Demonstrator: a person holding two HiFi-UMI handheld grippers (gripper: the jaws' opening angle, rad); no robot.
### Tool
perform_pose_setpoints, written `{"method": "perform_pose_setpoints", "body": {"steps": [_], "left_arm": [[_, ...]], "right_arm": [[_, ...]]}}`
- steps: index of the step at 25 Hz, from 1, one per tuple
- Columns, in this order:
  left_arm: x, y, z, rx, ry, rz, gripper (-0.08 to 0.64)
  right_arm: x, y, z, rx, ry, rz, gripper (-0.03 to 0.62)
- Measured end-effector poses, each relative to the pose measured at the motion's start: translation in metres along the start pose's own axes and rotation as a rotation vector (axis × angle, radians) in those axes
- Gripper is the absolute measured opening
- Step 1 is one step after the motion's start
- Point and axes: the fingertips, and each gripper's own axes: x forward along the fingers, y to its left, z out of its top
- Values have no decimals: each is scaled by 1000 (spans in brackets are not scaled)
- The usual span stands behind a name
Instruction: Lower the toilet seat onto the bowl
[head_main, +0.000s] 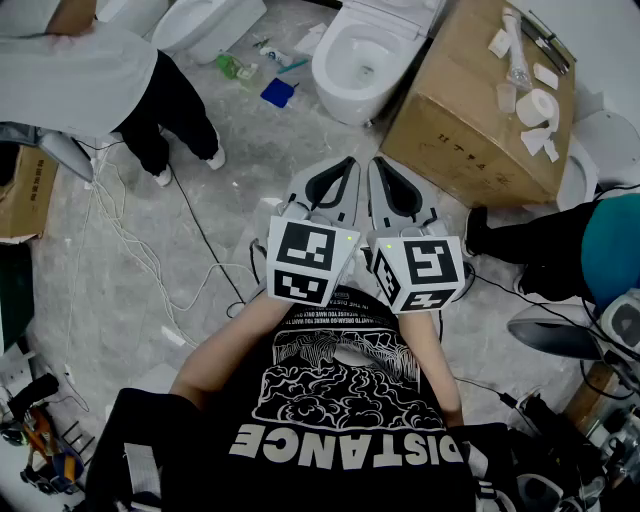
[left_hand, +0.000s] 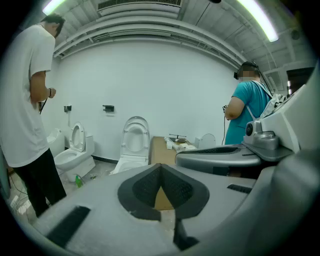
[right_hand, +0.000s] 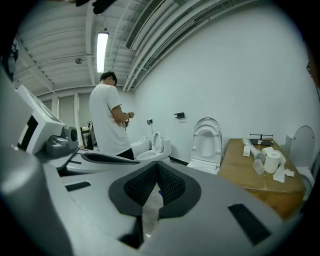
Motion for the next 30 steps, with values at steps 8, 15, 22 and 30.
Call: {"method": "perform_pose_setpoints", "body": {"steps": [8,15,22,30], "left_arm": [[2,-6,-1,8,5,9,9],[14,-8,-5,-9,25,25,9],[27,13,-2,-32,32,42,9],[67,53,9,-47,33,-6,9]], "right_arm": [[-4,-5,3,11,-14,24,18],[0,-16,-3,15,4,47,18],[22,-17,0,18,20,58,20],[77,-27,6,15,50,25,20]]}}
